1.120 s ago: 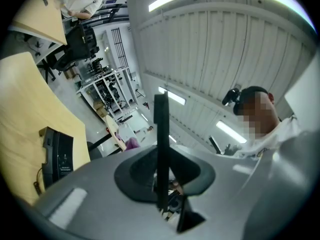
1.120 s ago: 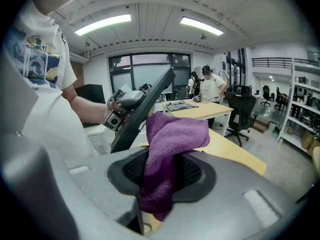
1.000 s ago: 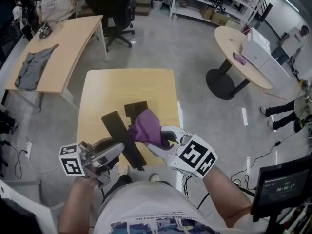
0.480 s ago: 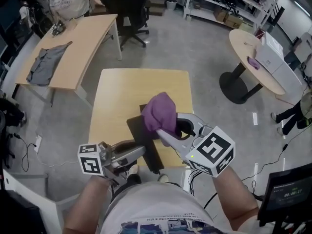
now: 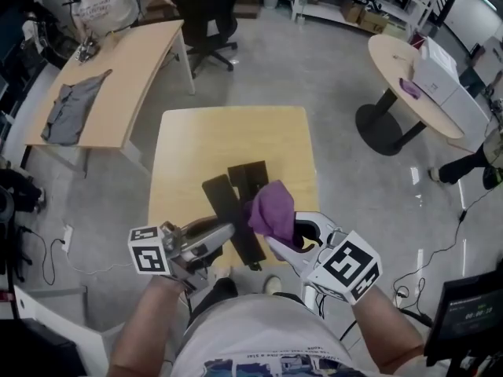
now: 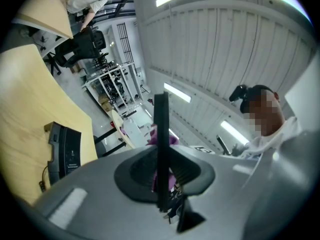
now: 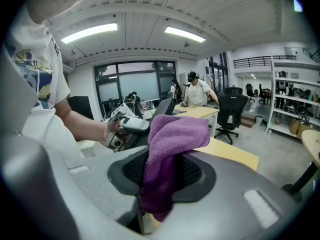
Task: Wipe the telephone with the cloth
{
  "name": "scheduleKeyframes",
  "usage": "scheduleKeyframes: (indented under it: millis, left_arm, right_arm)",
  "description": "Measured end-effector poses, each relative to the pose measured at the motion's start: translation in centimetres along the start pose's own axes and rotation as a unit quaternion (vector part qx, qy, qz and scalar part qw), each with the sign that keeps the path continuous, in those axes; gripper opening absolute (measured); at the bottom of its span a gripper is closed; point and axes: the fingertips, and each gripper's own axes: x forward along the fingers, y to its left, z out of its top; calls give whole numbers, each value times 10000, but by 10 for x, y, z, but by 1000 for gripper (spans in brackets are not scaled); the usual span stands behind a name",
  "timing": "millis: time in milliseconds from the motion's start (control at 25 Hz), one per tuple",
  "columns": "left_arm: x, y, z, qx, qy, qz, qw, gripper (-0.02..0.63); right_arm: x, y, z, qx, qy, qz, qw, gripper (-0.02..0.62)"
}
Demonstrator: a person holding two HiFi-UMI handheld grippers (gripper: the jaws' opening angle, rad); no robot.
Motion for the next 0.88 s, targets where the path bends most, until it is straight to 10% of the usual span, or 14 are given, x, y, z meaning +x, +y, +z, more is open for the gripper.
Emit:
scheduleKeyframes:
  millis: [880]
  left_arm:
    - [3,77,4,-392,370,104,9985,81]
  right_arm:
    - [-35,28,-84,1150,748,-790,9874,117]
